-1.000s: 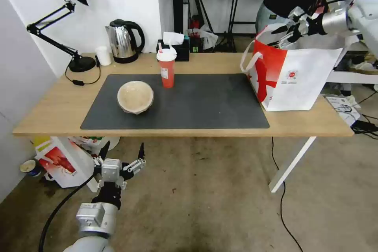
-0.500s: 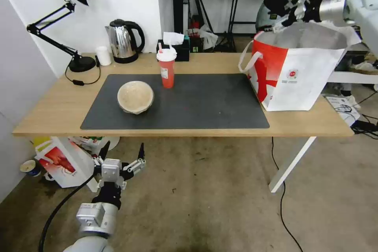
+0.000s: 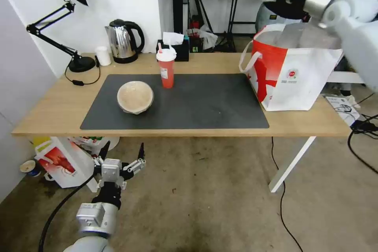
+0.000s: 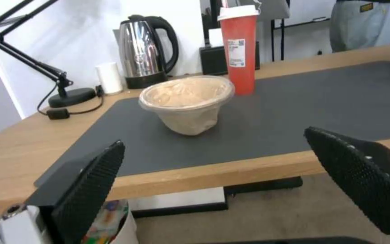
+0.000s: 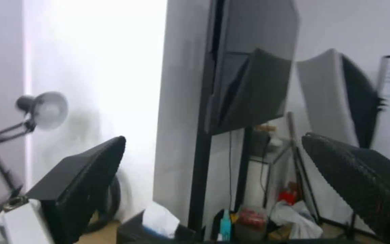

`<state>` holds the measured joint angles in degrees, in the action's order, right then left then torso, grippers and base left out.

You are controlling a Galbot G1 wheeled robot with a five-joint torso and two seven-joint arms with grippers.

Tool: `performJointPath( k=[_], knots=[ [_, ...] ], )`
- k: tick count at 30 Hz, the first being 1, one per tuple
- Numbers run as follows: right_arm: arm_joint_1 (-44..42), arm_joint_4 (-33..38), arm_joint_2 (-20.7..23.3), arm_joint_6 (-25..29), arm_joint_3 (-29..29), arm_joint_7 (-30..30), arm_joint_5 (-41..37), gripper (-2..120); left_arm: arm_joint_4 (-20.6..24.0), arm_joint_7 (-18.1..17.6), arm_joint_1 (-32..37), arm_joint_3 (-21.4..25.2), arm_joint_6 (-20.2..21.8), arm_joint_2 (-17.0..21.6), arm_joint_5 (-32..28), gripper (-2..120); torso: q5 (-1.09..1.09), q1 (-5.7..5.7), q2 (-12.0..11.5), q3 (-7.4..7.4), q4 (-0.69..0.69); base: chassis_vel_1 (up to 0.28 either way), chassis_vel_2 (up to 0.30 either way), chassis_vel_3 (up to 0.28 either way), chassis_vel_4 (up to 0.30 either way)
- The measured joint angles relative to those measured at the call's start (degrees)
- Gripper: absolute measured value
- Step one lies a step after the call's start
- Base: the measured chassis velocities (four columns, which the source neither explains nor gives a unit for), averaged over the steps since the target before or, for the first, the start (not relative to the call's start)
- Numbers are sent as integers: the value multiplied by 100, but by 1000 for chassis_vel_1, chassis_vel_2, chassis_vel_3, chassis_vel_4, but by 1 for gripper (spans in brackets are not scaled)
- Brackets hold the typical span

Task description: Pick up the trash from the table and place it into the takeout bag.

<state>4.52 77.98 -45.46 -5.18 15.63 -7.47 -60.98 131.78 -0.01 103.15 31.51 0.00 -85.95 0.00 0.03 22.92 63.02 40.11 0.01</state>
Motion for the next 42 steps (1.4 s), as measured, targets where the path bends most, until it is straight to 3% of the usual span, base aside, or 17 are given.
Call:
performJointPath(
  k=[2,3,6,11,14,22,29,42],
  knots=[
    [-699,905,-2,91,-378,994,-56,100,0,1,-1,0,0,0,0,100,-5,0,1,0,1,0,0,0,0],
    [-699,905,-2,91,-378,994,-56,100,0,1,-1,0,0,0,0,100,-5,0,1,0,1,0,0,0,0],
    [-1693,1945,-2,259,-994,1748,145,100,0,1,-1,-1,0,-1,0,100,-3,0,0,0,0,0,0,0,0],
    [-2652,2661,-107,412,-1681,2130,669,100,0,0,-1,0,0,0,0,100,-2,-1,1,-1,-3,0,0,0,0],
    [-3780,3328,-384,756,-2334,2419,1649,100,0,0,-1,0,0,-1,0,100,-3,-1,1,-1,-1,0,0,0,0],
    [-5672,4179,-1168,1322,-2884,2412,3383,100,0,1,-1,-1,0,0,0,100,-5,-1,1,-1,0,0,0,0,0],
    [-6717,4618,-1495,1687,-3138,2260,4102,100,0,1,-1,-1,0,1,0,100,-3,-1,1,-1,0,0,0,0,0],
    [-8585,4447,-2267,3113,-3139,2058,5485,100,0,1,-1,0,0,0,0,100,-2,0,1,0,0,0,0,0,0]
  ],
)
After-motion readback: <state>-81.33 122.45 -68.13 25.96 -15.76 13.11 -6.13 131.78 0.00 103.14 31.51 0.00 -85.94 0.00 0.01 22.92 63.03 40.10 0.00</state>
